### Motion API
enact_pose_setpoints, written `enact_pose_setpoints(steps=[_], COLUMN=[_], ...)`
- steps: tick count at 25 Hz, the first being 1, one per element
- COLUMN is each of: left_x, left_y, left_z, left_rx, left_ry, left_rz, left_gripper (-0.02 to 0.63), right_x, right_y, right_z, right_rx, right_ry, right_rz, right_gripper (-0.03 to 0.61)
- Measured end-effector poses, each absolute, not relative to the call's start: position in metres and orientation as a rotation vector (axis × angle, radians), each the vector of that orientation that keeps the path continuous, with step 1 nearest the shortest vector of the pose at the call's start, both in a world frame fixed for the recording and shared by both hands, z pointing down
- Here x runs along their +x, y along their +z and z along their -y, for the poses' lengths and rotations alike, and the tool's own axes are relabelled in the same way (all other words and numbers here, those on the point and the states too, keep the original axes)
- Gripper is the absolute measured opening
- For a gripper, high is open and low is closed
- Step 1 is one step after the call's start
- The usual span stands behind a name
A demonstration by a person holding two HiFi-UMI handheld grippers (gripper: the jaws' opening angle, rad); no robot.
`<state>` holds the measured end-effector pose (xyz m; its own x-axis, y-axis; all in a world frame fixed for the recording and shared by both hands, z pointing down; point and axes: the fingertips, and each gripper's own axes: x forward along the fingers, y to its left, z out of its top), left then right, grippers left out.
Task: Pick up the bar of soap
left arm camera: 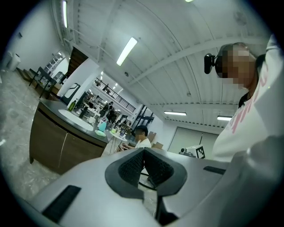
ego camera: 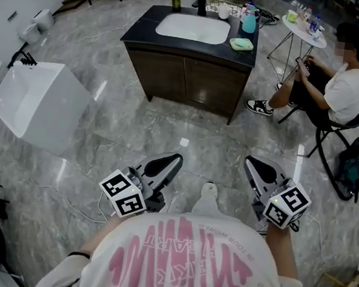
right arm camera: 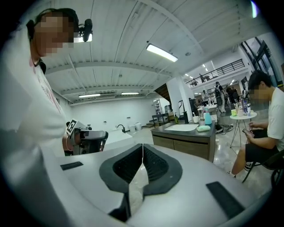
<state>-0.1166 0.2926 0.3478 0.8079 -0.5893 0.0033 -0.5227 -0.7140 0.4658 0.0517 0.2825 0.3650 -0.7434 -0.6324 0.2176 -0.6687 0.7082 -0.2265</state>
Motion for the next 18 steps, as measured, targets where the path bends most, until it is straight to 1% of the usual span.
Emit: enact_pose_setpoints(steps=[5,12,18], left_x=[-0.105,-0.086,-0.069], left_y=[0.357,0.364,0.366], left_z=[-0.241,-0.162,-0.114], left_rx=[2.505,2.469,2.474], left_ry=[-0.158,-0.181,-0.191], left_rz=[0.839,0.882,0.906], left_gripper=[0.011,0.011,0.011], right_x=[0.068,0.107,0.118], right_y=[0.363,0.37,0.376], right_z=[-0.218,-0.138,-0.09], right_rx=[1.041,1.051,1.001], right_ry=[0.44,0.493,0.49], right_rz=[2.795,2.778,2.765], right_gripper=[0.012,0.012,0.012])
